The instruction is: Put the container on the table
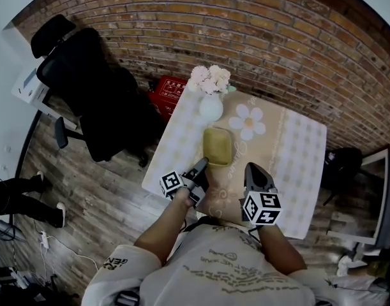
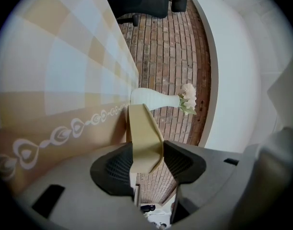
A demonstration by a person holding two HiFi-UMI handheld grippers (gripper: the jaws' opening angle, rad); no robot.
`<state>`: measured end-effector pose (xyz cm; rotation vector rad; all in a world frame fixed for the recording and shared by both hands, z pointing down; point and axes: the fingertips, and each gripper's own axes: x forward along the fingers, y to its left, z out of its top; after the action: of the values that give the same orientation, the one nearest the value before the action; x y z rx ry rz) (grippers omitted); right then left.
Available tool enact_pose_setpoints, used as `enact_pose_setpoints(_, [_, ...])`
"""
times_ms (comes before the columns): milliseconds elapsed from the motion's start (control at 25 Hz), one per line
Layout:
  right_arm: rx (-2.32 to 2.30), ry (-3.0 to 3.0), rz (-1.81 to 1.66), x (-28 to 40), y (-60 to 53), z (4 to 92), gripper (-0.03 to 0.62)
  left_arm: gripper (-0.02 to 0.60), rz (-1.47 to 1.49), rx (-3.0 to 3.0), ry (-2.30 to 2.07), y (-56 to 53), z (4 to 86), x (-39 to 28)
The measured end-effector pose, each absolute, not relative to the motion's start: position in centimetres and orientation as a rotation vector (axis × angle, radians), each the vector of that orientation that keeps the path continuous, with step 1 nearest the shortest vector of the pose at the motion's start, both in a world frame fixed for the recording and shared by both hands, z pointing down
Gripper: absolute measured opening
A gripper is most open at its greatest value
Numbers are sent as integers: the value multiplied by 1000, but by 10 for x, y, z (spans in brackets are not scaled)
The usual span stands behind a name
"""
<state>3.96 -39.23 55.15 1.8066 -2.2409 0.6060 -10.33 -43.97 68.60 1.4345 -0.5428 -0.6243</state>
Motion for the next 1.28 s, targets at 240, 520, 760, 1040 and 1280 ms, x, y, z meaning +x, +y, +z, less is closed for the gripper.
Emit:
enact_pose_setpoints(240, [1805,-2245,620,36,-398,554,2,207,-556,1490,-625,-445,691,-112])
enact_pose_setpoints(520, [1792,-2252,618,31,-402,554,2,206,-472,1561,-724,-449,693,-122])
enact_pose_setpoints(760, [1783,-2259,614,31,-404,552,2,206,-372,1659,-847,-452,694,-128])
enact_pose_setpoints(1040, [1774,-2267,612,31,-401,553,2,207,-249,1771,-1060,-452,698,-149])
enact_pose_setpoints(1280, [1761,-2279,615,32,-399,554,2,176,-127,1880,-1242,-449,690,-166])
